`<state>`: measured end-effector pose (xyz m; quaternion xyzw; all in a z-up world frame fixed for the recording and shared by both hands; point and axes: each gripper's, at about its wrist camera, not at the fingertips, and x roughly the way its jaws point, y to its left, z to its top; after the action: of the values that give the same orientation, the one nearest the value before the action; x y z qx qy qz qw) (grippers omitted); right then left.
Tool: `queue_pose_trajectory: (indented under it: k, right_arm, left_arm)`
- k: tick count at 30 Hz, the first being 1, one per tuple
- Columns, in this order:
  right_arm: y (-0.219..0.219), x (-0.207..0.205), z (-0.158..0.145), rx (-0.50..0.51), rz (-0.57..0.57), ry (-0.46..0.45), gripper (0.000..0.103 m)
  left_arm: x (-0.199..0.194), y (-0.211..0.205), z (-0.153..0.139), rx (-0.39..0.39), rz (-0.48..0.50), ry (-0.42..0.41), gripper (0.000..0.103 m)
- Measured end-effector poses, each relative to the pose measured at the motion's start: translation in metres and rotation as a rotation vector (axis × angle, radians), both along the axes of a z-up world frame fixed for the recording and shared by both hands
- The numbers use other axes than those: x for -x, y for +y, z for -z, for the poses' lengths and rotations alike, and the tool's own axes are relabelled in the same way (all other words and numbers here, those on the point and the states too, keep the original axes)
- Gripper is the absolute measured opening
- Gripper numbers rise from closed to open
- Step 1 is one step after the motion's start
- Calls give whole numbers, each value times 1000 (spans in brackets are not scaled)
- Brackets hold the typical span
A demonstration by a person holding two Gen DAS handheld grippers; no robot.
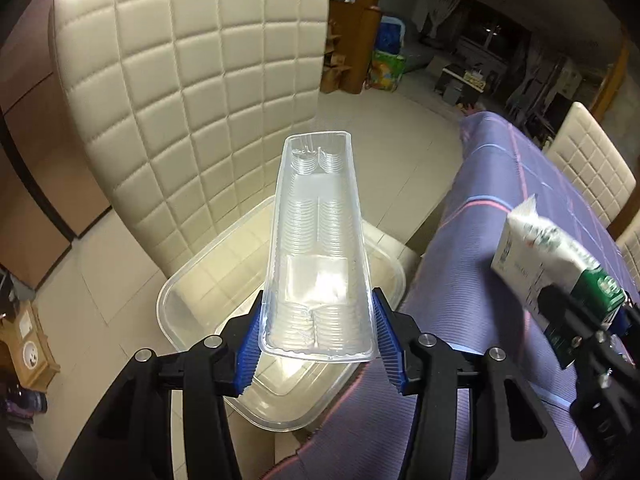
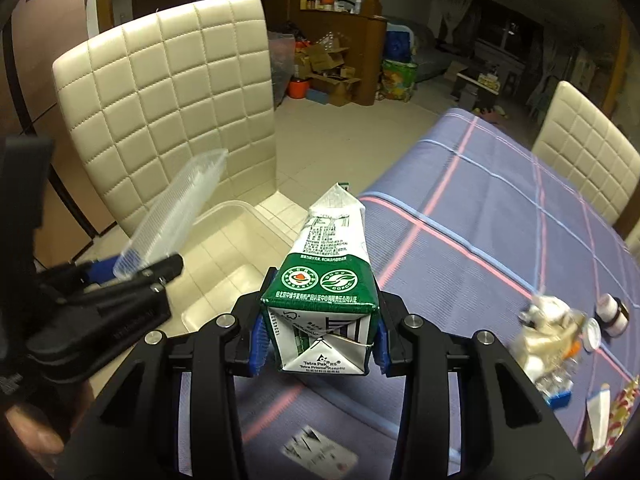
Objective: Collect trash
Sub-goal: 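Carry tray and carton to the clear bin and open both tools to drop them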
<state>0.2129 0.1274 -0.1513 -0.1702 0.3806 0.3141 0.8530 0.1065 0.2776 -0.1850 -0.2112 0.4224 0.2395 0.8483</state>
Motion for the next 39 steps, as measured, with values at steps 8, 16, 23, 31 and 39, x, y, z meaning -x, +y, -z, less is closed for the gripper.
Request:
queue_pose_trajectory:
  k: [8, 16, 23, 31, 39]
  right_arm:
    - [26, -3, 7, -5, -47, 19, 42]
    - [33, -4, 10, -3, -54, 36, 41]
    - [39, -2, 12, -4, -81, 56, 42]
    - [44, -7, 12, -25, -93, 76, 45]
    - [44, -13, 12, -49, -81, 87, 53]
  left_arm:
    - [-3, 9, 12, 73, 3, 11, 66]
    - [8, 17, 11, 81, -58, -3, 78]
    - [13, 20, 10, 45, -82, 11, 78]
    - [16, 26, 9, 37, -95, 13, 78]
    - [18, 33, 10, 39, -119, 14, 78]
